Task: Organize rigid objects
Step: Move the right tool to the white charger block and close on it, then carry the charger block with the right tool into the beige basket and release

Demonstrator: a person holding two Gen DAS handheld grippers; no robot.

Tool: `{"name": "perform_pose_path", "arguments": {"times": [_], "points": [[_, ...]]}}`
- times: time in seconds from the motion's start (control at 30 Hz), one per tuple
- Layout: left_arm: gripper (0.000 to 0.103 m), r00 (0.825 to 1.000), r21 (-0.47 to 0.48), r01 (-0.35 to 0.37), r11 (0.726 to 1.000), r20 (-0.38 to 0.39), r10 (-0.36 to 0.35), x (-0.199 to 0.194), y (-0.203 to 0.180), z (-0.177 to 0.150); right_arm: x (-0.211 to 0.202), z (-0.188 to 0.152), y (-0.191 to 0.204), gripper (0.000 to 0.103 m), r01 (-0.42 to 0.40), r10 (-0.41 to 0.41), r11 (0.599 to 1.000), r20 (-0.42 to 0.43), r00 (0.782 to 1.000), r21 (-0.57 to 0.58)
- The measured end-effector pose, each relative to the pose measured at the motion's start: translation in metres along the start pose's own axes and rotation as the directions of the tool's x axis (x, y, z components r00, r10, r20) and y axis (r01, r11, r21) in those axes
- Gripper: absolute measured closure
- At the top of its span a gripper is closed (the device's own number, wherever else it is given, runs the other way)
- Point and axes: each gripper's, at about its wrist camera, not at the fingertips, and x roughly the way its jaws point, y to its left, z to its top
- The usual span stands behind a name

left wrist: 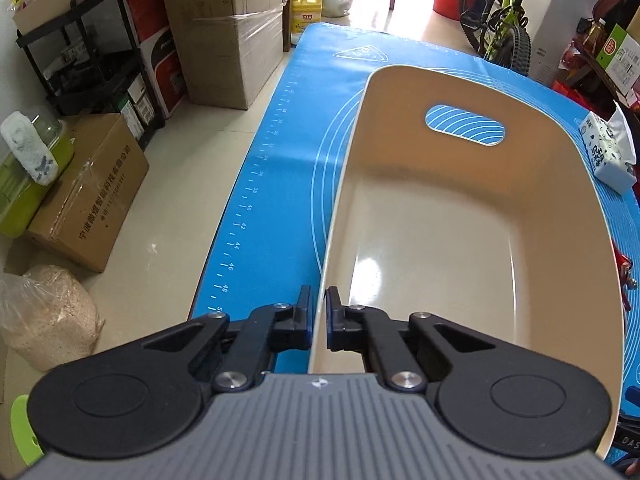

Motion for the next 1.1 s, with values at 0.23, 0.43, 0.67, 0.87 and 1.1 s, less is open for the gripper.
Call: {"name": "perform_pose_path", "arguments": {"times": [0.23,0.43,0.67,0.87,1.1], "points": [[0.097,1.000,0.006,0.014,1.000,0.001,-0.014,0.001,0.002,0.000,0.005,-0.002,0.009,0.009,0.002,-0.002,1.000,-0.012,1.000,-0.022],[0.097,1.000,0.003,0.023,1.000,0.000,-0.023,0.004,0.003,0.000,0.014,-0.002,0.020,0.021,0.020,-0.021,0.999,-0.024,0.999,-0.037],[0.098,0.999,-0.008,0.034,0.999,-0.004,-0.034,0.004,0.004,0.000,0.009,-0.004,0.027,0.051,0.015,-0.014,0.997,0.018,1.000,-0.078],[0.098,0.999,-0.015,0.040,0.999,-0.007,-0.040,0.005,0.005,0.000,0.006,-0.004,0.020,0.052,0.032,-0.032,0.998,0.015,0.999,-0.045],[0.098,0.999,-0.015,0.040,0.999,-0.008,-0.041,0.005,0.005,0.000,-0.013,0.004,0.003,0.052,0.067,-0.071,0.996,0.071,0.995,0.053]]}}
